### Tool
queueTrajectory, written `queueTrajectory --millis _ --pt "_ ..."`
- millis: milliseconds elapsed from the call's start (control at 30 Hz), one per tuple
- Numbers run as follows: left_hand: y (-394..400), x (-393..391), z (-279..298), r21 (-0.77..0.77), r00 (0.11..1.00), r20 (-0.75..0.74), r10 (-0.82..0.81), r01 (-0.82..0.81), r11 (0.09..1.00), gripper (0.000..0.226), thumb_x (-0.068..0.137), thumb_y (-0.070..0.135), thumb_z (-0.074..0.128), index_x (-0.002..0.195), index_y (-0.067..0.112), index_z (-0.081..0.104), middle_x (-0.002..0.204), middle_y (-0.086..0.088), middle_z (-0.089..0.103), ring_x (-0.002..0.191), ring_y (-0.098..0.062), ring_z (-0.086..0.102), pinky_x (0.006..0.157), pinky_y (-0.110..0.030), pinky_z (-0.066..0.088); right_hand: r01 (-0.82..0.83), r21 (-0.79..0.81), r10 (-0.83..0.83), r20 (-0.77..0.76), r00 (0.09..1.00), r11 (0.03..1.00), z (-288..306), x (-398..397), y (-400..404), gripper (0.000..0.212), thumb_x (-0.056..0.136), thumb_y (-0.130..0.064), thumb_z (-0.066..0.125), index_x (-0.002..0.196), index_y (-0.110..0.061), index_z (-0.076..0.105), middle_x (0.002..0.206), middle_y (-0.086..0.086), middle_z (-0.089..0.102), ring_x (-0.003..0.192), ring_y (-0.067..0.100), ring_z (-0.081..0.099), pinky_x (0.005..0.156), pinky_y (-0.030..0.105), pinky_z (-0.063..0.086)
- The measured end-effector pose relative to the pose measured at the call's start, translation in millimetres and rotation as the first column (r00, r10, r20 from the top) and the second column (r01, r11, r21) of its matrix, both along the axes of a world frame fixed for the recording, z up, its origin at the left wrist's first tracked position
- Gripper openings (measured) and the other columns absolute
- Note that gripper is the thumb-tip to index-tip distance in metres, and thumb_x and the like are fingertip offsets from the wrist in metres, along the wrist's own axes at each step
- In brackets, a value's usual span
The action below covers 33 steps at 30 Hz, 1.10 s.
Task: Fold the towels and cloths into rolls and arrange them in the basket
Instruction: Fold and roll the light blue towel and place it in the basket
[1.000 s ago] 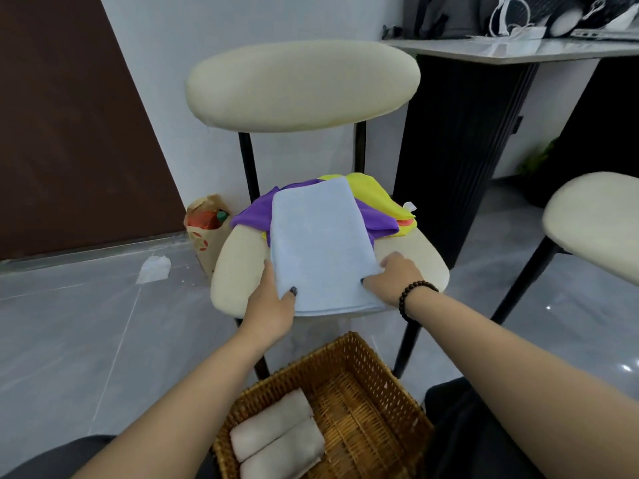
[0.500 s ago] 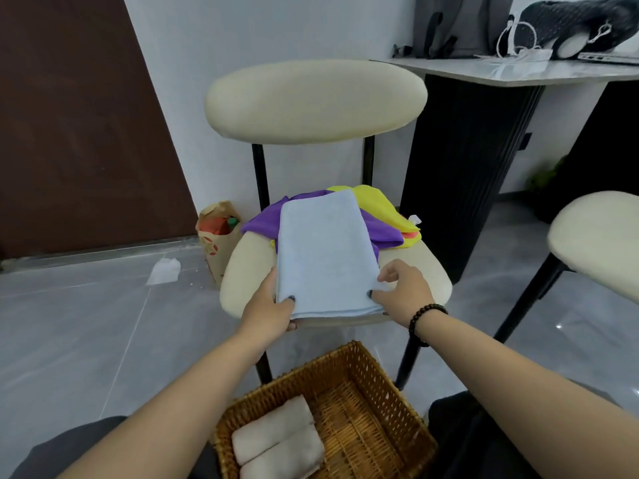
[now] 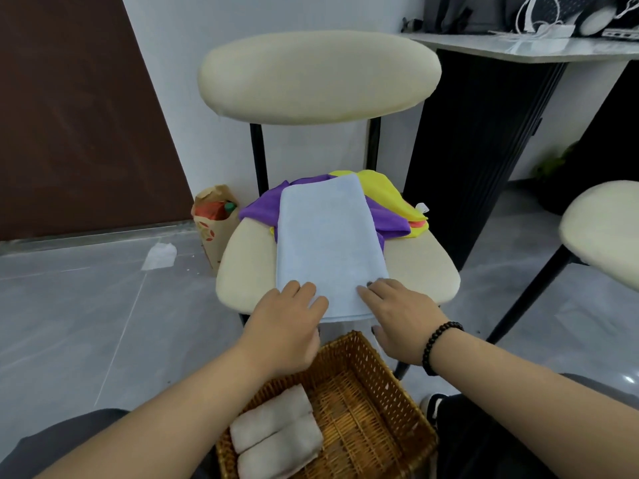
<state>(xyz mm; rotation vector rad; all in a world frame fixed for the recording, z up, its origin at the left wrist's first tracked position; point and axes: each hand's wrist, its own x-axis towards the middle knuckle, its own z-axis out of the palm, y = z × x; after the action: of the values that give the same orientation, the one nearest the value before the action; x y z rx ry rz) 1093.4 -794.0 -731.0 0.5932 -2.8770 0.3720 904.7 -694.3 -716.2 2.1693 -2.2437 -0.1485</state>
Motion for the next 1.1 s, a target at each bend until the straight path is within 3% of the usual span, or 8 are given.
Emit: queueTrajectory --millis 100,267,467,567,733,833,933,1100 --pt "-9 3 -4 -0.06 0.999 0.019 0.05 -0.049 0.997 0.055 0.046 0.02 0.086 0.095 0.012 0.061 0.089 -0.009 0.057 0.069 -0.026 0.051 0.046 -0.031 0.029 0.019 -0.03 -0.019 0.009 1.0 0.999 -2 -1 -3 0.055 0.093 -0.031 0.054 0.141 -0.017 0.03 0.135 0.0 0.039 0.125 0.02 0.036 0.088 0.033 0.05" --pt "-26 4 -7 0.004 0.995 -0.098 0.014 -0.014 1.0 0.046 0.046 0.0 0.082 0.086 0.013 0.064 0.082 -0.005 0.057 0.066 -0.024 0.052 0.04 -0.033 0.041 0.026 -0.142 -0.024 0.013 1.0 0.99 1 -2 -14 0.031 0.092 -0.037 0.054 0.118 -0.02 0.049 0.116 -0.002 0.049 0.105 0.019 0.045 0.073 0.032 0.05" --pt "-36 11 -4 0.185 0.946 -0.318 0.06 0.0 0.983 0.026 0.08 0.021 0.048 0.099 0.019 0.067 0.086 0.002 0.069 0.074 -0.022 0.066 0.041 -0.033 0.051 0.025 -0.126 -0.022 0.031 0.999 0.992 5 -3 -18 0.032 0.089 -0.032 0.056 0.118 -0.019 0.049 0.116 -0.002 0.046 0.103 0.021 0.045 0.066 0.033 0.047" --pt "-34 11 -2 0.292 0.934 -0.319 0.16 -0.064 0.954 0.032 0.084 0.014 0.063 0.112 0.027 0.051 0.09 0.003 0.07 0.074 -0.023 0.067 0.045 -0.033 0.05 0.042 -0.144 -0.035 0.05 0.998 0.989 5 1 -19 0.026 0.092 -0.025 0.053 0.116 -0.019 0.047 0.111 -0.001 0.048 0.097 0.022 0.047 0.063 0.035 0.048" --pt "-42 9 3 0.369 0.924 -0.343 0.172 -0.036 0.929 0.013 0.092 0.023 0.056 0.105 0.023 0.056 0.093 0.004 0.064 0.08 -0.021 0.062 0.06 -0.036 0.049 0.049 -0.16 -0.025 0.149 0.989 0.986 13 -16 -19 0.019 0.099 -0.024 0.038 0.114 -0.022 0.05 0.111 -0.006 0.052 0.1 0.017 0.051 0.075 0.033 0.049" --pt "-49 10 5 0.45 0.921 -0.34 0.192 -0.02 0.893 0.029 0.092 0.038 0.044 0.103 0.019 0.064 0.1 0.008 0.059 0.084 -0.016 0.061 0.067 -0.036 0.052 0.039 -0.125 -0.008 0.237 0.972 0.991 13 -25 -18 0.02 0.099 -0.021 0.041 0.109 -0.018 0.057 0.116 -0.005 0.047 0.097 0.014 0.051 0.078 0.029 0.048" --pt "-54 9 2 0.538 0.924 -0.308 0.225 -0.025 0.842 0.016 0.096 0.026 0.055 0.103 0.019 0.068 0.099 0.011 0.057 0.093 -0.01 0.055 0.079 -0.028 0.045 0.059 -0.101 -0.025 0.314 0.949 0.993 10 -29 -18 0.019 0.097 -0.017 0.044 0.101 -0.014 0.062 0.111 -0.003 0.044 0.092 0.013 0.048 0.081 0.031 0.047" --pt "-53 4 5 0.647 0.924 -0.243 0.297 -0.074 0.759 0.012 0.098 0.026 0.05 0.094 0.03 0.06 0.094 0.011 0.057 0.093 -0.006 0.048 0.074 -0.017 0.034 0.124 -0.066 -0.081 0.449 0.89 0.99 12 -36 -22 0.02 0.097 -0.019 0.047 0.097 -0.013 0.066 0.099 -0.004 0.05 0.096 0.012 0.042 0.089 0.029 0.039"
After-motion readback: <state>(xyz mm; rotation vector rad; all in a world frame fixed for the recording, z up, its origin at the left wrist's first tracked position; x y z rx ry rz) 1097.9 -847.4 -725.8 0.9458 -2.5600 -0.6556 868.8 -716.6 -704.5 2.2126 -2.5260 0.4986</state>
